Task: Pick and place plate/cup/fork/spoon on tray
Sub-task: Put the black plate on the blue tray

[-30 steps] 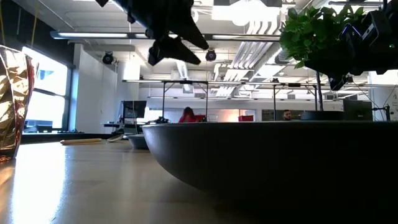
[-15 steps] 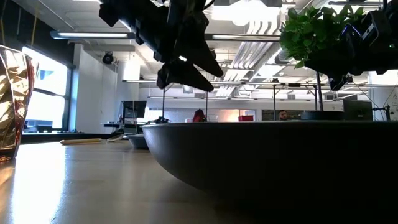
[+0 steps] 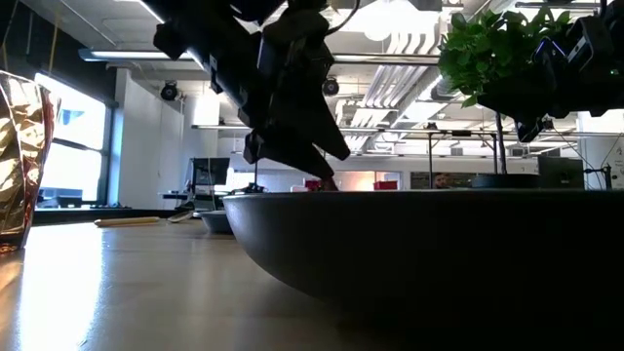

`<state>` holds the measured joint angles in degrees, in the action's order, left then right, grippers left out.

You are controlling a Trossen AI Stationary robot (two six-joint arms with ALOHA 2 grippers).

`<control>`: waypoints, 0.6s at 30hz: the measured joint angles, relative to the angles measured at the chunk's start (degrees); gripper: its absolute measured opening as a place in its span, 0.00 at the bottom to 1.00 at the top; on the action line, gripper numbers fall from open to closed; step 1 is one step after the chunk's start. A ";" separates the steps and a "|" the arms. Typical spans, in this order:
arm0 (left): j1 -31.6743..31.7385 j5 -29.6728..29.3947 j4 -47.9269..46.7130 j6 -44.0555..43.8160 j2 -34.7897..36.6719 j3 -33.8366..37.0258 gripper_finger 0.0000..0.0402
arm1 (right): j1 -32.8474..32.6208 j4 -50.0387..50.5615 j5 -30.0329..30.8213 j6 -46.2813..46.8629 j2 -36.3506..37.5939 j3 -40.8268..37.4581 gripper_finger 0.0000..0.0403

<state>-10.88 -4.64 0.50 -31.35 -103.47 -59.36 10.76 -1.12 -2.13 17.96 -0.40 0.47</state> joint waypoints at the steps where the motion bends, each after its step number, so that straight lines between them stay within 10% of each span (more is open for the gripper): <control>1: -0.16 0.03 0.10 0.00 -0.40 -0.02 0.48 | 0.01 -0.01 0.00 0.00 0.00 0.00 0.24; 18: -1.04 2.67 1.32 -3.02 -3.18 0.03 0.48 | 0.01 0.01 0.00 0.02 0.00 0.00 0.24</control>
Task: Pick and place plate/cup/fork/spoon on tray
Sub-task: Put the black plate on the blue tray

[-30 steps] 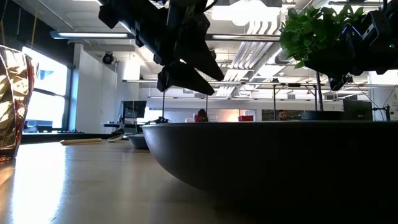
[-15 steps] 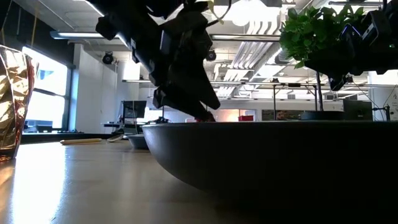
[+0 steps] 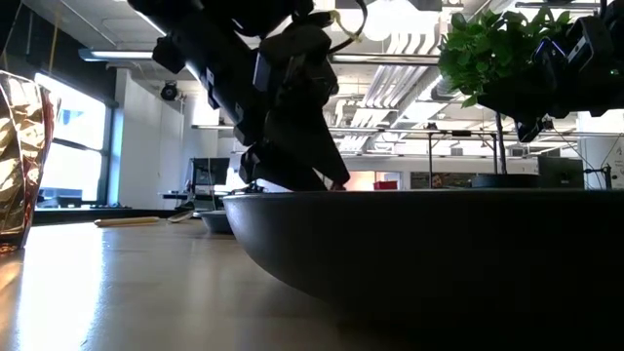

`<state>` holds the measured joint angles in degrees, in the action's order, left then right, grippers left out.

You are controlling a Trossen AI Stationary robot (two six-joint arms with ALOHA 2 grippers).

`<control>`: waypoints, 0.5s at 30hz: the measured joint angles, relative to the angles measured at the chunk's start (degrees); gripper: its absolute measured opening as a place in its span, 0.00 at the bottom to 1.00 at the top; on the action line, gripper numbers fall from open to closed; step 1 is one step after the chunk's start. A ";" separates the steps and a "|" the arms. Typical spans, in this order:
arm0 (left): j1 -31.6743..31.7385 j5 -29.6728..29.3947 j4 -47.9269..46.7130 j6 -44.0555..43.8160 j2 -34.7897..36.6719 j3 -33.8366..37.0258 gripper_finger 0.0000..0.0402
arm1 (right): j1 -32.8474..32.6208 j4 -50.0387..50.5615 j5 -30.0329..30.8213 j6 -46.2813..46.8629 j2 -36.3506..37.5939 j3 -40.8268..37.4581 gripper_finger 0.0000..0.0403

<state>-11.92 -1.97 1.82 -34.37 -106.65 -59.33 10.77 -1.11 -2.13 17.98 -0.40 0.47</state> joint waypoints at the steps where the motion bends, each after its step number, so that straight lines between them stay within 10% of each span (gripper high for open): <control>1: -0.06 -0.13 -0.07 0.00 0.02 -0.02 0.48 | 0.01 0.00 0.00 0.00 0.00 0.00 0.24; 15: 0.28 -0.07 -0.02 0.62 -0.79 -0.07 0.48 | -0.01 0.00 0.00 0.00 0.00 0.00 0.24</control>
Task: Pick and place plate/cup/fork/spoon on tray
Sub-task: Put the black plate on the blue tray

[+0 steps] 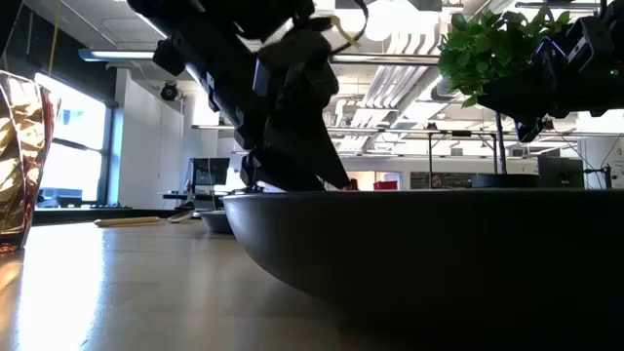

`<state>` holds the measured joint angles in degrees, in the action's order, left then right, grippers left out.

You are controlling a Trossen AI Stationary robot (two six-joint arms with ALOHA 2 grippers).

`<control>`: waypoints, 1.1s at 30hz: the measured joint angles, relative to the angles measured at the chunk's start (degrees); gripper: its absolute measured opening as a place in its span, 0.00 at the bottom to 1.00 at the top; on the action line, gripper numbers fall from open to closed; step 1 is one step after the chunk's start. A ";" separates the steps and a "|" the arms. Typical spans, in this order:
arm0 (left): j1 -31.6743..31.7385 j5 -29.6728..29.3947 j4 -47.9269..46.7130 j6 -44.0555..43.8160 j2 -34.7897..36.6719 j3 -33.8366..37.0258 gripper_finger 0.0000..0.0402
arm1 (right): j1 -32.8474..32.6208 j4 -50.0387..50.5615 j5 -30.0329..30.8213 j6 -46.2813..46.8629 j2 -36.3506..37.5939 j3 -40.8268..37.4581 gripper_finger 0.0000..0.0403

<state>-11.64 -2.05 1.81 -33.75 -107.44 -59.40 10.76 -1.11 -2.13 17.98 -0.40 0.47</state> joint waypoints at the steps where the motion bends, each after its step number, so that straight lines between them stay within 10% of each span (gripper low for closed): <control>1: 0.00 0.12 -0.40 -0.38 -0.33 0.03 0.48 | 0.01 0.00 0.00 0.00 0.00 0.00 0.24; 18: 0.13 3.26 1.60 -5.06 -3.62 0.07 0.46 | 0.01 0.00 0.00 0.00 0.00 0.00 0.24; 33: 0.55 3.06 4.48 -8.19 -6.11 0.02 0.09 | 0.01 -0.01 0.02 0.00 -0.01 0.00 0.24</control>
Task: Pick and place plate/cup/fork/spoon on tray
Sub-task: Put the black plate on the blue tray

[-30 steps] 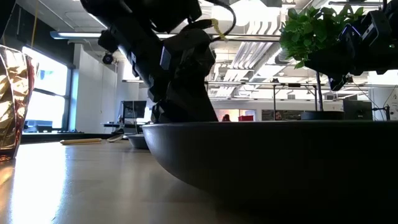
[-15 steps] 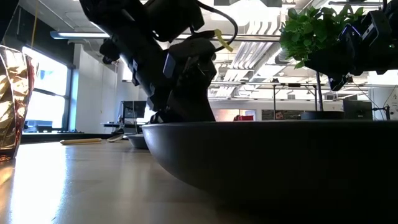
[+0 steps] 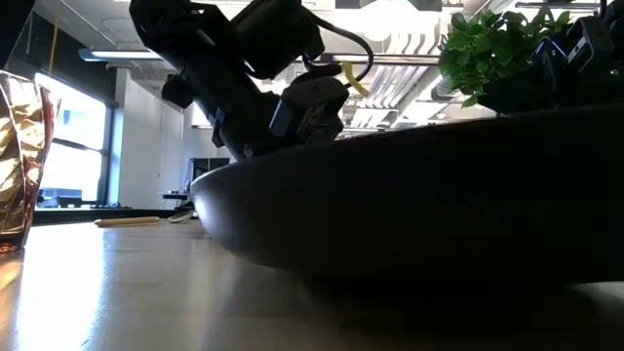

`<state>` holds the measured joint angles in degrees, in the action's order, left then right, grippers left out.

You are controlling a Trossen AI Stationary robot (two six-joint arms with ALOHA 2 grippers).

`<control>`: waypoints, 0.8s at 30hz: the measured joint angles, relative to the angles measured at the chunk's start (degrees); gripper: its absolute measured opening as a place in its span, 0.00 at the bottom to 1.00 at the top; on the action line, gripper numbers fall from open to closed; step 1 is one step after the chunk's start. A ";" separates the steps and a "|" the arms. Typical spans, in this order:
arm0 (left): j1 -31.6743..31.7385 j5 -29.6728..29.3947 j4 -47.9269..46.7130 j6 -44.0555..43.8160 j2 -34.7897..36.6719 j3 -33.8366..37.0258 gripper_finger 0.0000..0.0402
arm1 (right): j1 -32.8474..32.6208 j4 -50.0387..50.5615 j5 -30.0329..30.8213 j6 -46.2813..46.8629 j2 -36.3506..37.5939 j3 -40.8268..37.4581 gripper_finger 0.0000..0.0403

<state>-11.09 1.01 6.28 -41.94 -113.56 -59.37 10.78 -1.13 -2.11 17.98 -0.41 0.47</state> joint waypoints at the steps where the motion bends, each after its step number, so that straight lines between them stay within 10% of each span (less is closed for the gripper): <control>1: 0.10 0.19 0.26 -0.05 -0.02 0.02 0.06 | -0.01 0.01 -0.02 -0.02 0.01 0.00 0.24; 24: 13.02 0.19 4.08 0.88 7.71 0.09 0.01 | 0.01 0.02 -0.02 0.00 0.01 0.00 0.24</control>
<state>1.93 1.20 10.37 -41.07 -105.85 -59.28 10.79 -1.10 -2.13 17.98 -0.40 0.47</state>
